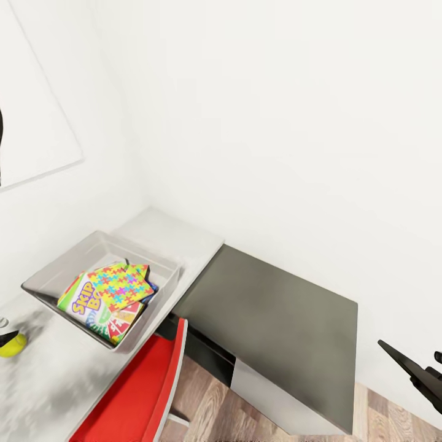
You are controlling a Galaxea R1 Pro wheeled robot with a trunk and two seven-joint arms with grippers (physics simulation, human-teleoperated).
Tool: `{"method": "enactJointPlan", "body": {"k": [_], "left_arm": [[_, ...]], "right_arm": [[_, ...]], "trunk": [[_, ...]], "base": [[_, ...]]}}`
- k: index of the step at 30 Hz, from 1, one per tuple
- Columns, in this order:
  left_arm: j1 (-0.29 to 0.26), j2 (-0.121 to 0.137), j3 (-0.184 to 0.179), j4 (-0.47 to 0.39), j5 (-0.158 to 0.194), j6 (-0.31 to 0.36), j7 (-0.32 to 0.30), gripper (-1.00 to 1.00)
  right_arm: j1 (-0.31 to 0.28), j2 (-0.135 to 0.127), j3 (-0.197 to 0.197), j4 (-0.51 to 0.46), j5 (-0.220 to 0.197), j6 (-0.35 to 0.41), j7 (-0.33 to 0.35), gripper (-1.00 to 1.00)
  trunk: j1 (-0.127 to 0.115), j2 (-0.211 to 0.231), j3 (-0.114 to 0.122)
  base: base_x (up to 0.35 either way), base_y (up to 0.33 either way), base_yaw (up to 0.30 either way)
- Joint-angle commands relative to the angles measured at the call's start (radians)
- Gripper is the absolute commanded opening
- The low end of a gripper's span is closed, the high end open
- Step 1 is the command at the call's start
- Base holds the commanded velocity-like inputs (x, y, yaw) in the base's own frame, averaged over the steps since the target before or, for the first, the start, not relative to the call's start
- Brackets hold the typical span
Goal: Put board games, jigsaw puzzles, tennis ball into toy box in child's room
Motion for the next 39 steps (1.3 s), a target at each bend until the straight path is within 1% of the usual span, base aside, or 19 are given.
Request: {"method": "enactJointPlan", "body": {"k": [1, 5, 13, 34, 39], "left_arm": [[-0.001, -0.001, 0.002, -0.001, 0.004, 0.008, -0.004, 1.00], [-0.001, -0.002, 0.001, -0.001, 0.003, 0.005, -0.004, 1.00], [-0.001, -0.001, 0.001, -0.001, 0.002, -0.021, -0.004, 1.00], [-0.001, -0.003, 0.001, -0.002, 0.002, -0.031, -0.004, 1.00], [-0.001, -0.009, -0.011, 0.000, 0.001, -0.036, -0.004, 1.00]], "right_arm": [[-0.001, 0.000, -0.001, 0.000, -0.001, 0.010, 0.003, 1.00], [-0.001, 0.000, -0.001, 0.000, -0.001, 0.010, 0.003, 1.00], [-0.001, 0.000, -0.001, 0.000, -0.001, 0.009, 0.003, 1.00], [-0.001, 0.000, -0.001, 0.000, -0.001, 0.009, 0.003, 1.00], [-0.001, -0.001, -0.004, 0.000, -0.002, 0.010, 0.003, 1.00]], "trunk": [[0.000, -0.002, -0.003], [0.000, -0.002, -0.010], [0.000, -0.002, -0.023], [0.000, -0.002, -0.057], [0.000, -0.002, -0.066]], "base": [[0.000, 0.000, 0.000], [0.000, 0.000, 0.000], [0.000, 0.000, 0.000], [0.000, 0.000, 0.000], [0.000, 0.000, 0.000]]}}
